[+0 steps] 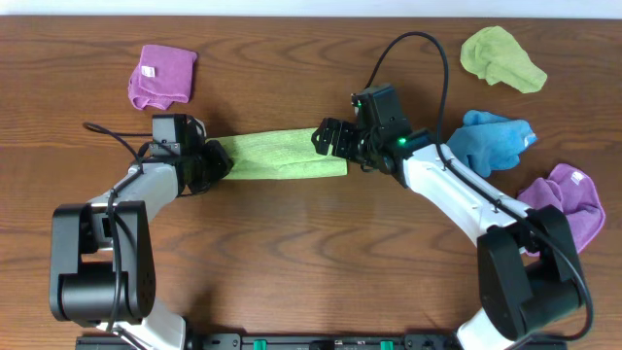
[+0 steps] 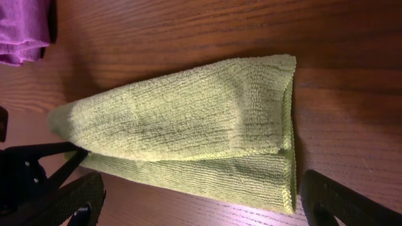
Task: Fold the cloth
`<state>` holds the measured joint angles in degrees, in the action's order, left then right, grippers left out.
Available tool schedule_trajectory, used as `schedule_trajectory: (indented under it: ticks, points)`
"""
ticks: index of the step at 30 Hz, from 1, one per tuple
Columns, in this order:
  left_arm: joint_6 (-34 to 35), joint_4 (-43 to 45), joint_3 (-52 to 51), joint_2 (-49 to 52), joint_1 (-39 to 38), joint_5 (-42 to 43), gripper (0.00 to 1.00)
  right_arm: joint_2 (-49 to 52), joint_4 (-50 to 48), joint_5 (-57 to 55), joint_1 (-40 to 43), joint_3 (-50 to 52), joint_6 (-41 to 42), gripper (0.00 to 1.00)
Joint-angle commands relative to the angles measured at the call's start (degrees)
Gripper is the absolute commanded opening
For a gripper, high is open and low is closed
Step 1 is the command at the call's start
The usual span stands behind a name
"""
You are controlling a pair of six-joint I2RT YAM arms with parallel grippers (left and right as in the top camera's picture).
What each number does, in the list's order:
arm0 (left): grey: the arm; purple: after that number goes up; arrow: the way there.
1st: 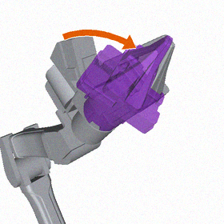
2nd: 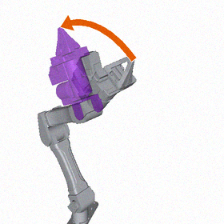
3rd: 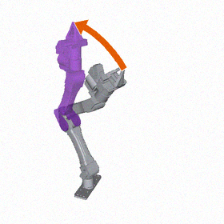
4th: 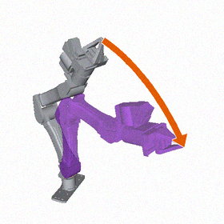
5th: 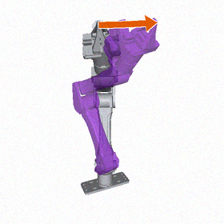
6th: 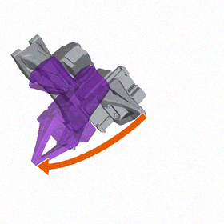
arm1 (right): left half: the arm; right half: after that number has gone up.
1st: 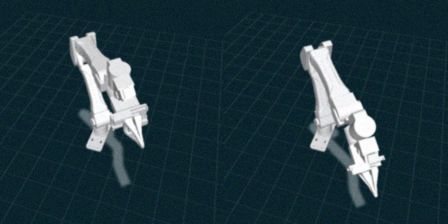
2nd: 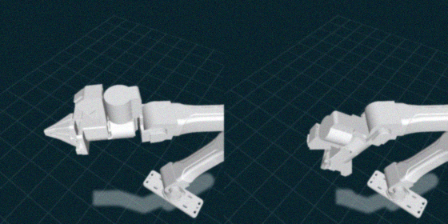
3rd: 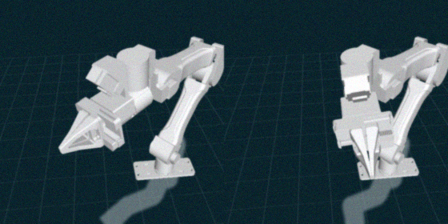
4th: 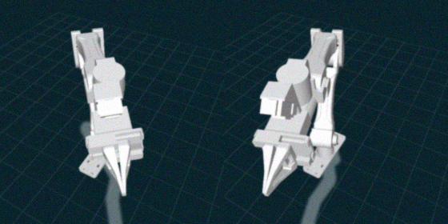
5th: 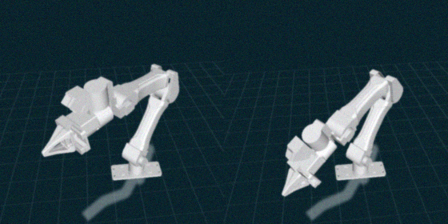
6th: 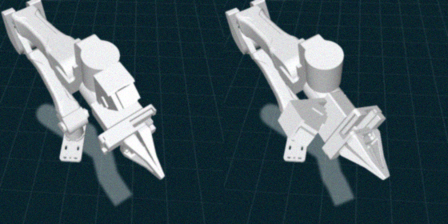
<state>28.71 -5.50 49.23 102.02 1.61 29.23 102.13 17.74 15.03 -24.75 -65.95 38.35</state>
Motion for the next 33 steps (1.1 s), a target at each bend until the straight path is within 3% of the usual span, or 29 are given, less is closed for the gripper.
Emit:
schedule_trajectory:
  ticks: [1, 18, 33]
  points:
    - [-0.02, 0.11, 0.17, -0.37, -0.02, 1.53, 0.06, -0.87, -0.11, 0.2, 0.2, -0.79, -0.17, 0.99]
    - [-7.23, -8.26, 0.48, -5.46, 3.76, 4.48, 0.06, -0.87, 0.57, 0.2, 0.2, -0.79, -0.31, 0.99]
    - [-10.75, -11.91, 0.48, -8.57, 5.62, -1.16, 0.06, -0.87, 1.4, 0.04, 0.17, -0.79, -0.74, 0.99]
